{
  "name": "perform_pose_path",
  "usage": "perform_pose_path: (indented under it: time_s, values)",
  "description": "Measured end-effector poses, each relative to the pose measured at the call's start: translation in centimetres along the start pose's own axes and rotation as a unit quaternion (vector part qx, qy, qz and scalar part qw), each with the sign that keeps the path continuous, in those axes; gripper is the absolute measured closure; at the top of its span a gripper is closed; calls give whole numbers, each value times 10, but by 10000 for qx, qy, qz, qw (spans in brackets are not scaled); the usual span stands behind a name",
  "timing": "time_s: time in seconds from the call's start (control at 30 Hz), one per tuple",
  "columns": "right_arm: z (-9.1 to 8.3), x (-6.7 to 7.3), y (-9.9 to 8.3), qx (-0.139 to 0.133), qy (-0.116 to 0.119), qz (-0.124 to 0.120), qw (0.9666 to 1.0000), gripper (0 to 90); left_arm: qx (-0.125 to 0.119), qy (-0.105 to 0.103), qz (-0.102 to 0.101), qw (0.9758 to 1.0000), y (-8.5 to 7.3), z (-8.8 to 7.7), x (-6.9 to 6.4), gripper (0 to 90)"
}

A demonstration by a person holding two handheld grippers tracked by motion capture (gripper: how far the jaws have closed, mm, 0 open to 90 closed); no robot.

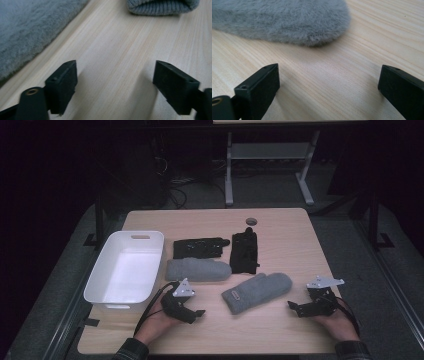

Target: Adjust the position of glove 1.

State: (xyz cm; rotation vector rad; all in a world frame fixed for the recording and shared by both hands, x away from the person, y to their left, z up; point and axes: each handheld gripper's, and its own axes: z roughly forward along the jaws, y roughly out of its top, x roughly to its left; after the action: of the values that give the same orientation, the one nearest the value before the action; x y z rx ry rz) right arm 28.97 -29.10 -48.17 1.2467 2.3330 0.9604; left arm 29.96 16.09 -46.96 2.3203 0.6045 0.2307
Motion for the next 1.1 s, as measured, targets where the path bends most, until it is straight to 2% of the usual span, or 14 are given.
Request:
perform_pose_path:
  time_s: [0.13, 0.17, 0.2, 0.23, 0.27, 0.33, 0.37, 0.4, 0.47, 0.63, 0.8, 1.0, 1.03, 1.1]
  values:
    - [1, 0, -2, -92, -14, 31, 10000, 27, -38, 146, 23, 9999, 8, -4, 1, 304]
    - [1, 0, -2, -93, -14, 33, 10000, 27, -71, 191, 22, 9998, 11, -5, 1, 358]
    - [1, 0, -2, -95, -15, 29, 9999, 27, -101, 234, -24, 9997, 15, -6, 2, 465]
    - [1, 0, -2, -95, -15, 29, 9999, 27, -113, 248, -31, 9996, 17, -7, 2, 465]
    - [1, 0, -2, -94, -14, 27, 10000, 27, -177, 270, -80, 9994, 19, -8, 3, 520]
    - [1, 0, -2, -95, -13, 27, 10000, 27, -118, 358, -154, 9992, 25, -8, 5, 642]
    - [1, 0, -2, -95, -13, 28, 10000, 27, -74, 419, -152, 9990, 27, -7, 6, 801]
    - [1, 0, -2, -95, -13, 28, 10000, 27, -78, 458, -187, 9987, 30, -7, 7, 801]
    - [1, 0, -2, -94, -13, 30, 10000, 26, -127, 519, -258, 9982, 37, -8, 10, 892]
    - [1, 0, -2, -96, -16, 33, 9999, 27, -133, 869, -260, 9958, 57, -5, 21, 893]
    - [1, 0, -2, -96, -16, 32, 9999, 27, -55, 1055, -223, 9942, 64, 0, 32, 893]
    - [1, 0, -2, -94, -15, 30, 9999, 27, 48, 1350, -295, 9904, 71, 13, 50, 893]
    - [1, 0, -2, -96, -15, 28, 9999, 27, 154, 1381, -259, 9900, 71, 15, 53, 893]
    - [1, 0, -2, -96, -16, 28, 9999, 27, 263, 1325, -352, 9902, 69, 22, 56, 893]
